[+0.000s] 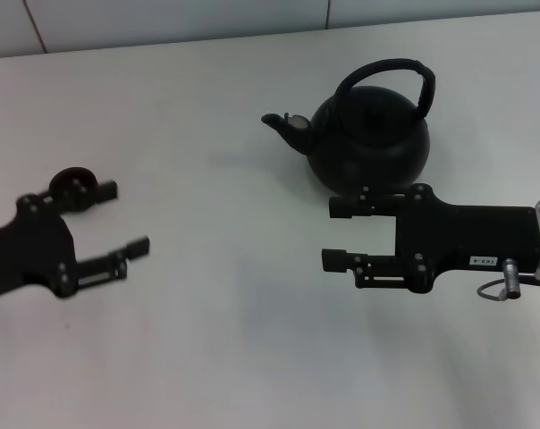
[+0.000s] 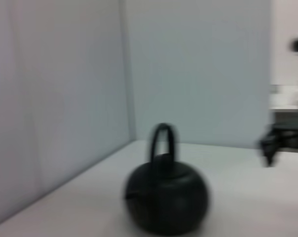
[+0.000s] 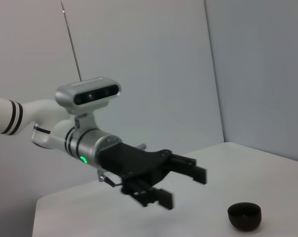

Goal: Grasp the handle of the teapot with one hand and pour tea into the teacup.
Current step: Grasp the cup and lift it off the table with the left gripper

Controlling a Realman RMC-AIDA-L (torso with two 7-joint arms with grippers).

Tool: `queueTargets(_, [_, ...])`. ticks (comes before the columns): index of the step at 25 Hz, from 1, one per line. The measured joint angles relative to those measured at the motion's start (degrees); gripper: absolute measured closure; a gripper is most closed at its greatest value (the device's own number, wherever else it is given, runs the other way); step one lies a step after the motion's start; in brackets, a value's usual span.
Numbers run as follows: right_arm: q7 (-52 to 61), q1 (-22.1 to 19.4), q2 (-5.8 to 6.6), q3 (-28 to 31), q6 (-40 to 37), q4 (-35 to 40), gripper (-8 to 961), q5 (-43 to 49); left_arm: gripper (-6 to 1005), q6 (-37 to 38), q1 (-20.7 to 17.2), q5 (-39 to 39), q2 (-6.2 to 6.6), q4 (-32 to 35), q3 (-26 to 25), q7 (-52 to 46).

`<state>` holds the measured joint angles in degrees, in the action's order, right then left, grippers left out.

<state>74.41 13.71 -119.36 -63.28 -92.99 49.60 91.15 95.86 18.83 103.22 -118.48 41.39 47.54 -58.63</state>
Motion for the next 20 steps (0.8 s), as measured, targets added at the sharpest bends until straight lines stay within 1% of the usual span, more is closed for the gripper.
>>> queueTargets(2, [-0.05,0.05,-0.04,0.0,0.0,-0.06,275,0.0,207,-6.5,0.21,-3.35,-0.08,-1.28,-0.19,-0.09])
queueTargets(5, [-0.1,0.18,-0.06,-0.04,0.0,-0.12,275,-0.13,208,-8.3,0.48,-3.69,-0.08,-1.65,-0.07,-0.28])
queueTargets(6, [-0.1,0.19,-0.06,-0.06,0.0,-0.09,275,-0.2,209,-13.75,1.89,-3.71,-0.07,-3.53,0.12,-1.21])
queueTargets(8, [-0.11,0.2,-0.07,-0.07,0.0,0.06,275,-0.29,210,-17.9,3.02,-3.52,0.07,-5.41,0.17,-1.6])
queueTargets(11, [-0.13,0.31,-0.08,-0.1,0.0,0.2,275,-0.39,211,-18.81,3.1,-3.52,0.07,-5.55,0.18,-1.6])
queueTargets(12, [-0.13,0.46,-0.08,-0.23,0.0,0.23,276,-0.41,211,-21.8,3.21,-3.51,-0.03,-5.71,0.18,-1.49])
queueTargets(15, [-0.14,0.53,-0.09,-0.33,0.0,0.29,276,-0.43,213,-23.79,3.21,-3.54,-0.12,-5.71,0.18,-1.2])
queueTargets(16, [-0.14,0.56,-0.09,-0.36,0.01,0.31,276,-0.43,213,-26.37,3.22,-3.75,-0.18,-6.24,0.18,-0.92])
queueTargets(17, [-0.14,0.6,-0.09,-0.36,0.0,0.32,276,-0.44,213,-27.31,3.23,-3.83,-0.18,-6.43,0.18,-0.87])
queueTargets(20, [-0.14,0.65,-0.09,-0.36,0.01,0.32,276,-0.46,215,-28.14,3.23,-3.86,-0.19,-6.49,0.18,-0.86])
